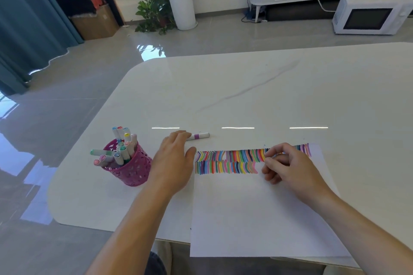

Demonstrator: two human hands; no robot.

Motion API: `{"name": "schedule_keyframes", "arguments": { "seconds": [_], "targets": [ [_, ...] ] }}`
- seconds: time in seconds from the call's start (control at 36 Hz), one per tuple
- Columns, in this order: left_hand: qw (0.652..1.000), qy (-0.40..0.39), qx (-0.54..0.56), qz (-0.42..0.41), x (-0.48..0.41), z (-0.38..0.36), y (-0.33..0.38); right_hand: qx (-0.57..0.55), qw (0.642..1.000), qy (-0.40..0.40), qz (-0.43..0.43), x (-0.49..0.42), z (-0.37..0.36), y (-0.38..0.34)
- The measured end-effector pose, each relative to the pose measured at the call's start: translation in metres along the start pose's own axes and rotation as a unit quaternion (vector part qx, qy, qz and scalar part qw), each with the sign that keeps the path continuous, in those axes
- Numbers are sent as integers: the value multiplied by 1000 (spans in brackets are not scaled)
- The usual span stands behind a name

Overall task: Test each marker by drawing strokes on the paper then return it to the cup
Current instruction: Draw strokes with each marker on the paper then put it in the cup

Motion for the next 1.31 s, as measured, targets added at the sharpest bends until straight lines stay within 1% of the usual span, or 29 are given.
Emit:
{"name": "schedule_keyframes", "arguments": {
  "seconds": [0.08, 0.17, 0.33, 0.42, 0.5, 0.72, 0.83, 0.92, 1.0, 1.06, 1.14, 1.22, 1.31],
  "targets": [
    [997, -70, -13, 11, -3, -23, -7, -3, 1000, 1, 2, 0, 0, -1],
    [995, -97, -23, 14, -6, -35, -12, -6, 1000, 2, 1, 1, 1, -1],
    [997, -69, -43, 14, -11, -31, -19, -13, 1000, -2, 1, 3, 0, -1],
    [996, -37, -76, 6, -10, -24, -17, -15, 1000, -3, 0, 4, 0, -2],
    [995, -20, -102, 11, -9, -20, -17, -14, 1000, -5, 1, 4, 0, -2],
    [990, -22, -118, 74, -7, -15, -25, -5, 1000, -8, -1, 4, 0, -1],
    [990, -21, -113, 84, -6, -14, -24, -2, 1000, -8, 2, 4, -1, -1],
    [994, -1, -65, 89, -6, -9, -19, 0, 1000, -6, 3, 3, -1, -1],
    [995, 24, 24, 89, -4, -4, -10, -1, 1000, -7, 5, 3, -1, -1],
    [993, 34, 83, 73, -3, -3, 0, -2, 1000, -8, 6, 3, -1, -2],
    [983, 33, 171, 52, -1, -5, 18, -6, 1000, -9, 9, 4, -2, -4],
    [966, 17, 255, 44, 2, -12, 35, -18, 1000, -16, 14, 4, -4, -8],
    [951, 4, 307, 30, 5, -17, 51, -15, 999, -30, 38, 8, -7, -17]
  ]
}}
Point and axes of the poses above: each hand's wrist, its own x-axis away from the middle knuckle, its own z-axis out of the back of the hand, y = z × x, the point moved 10 cm from there along -x, towards the middle knuckle, and after that the axes turned 3 degrees about -x, right-handed, at the moved point
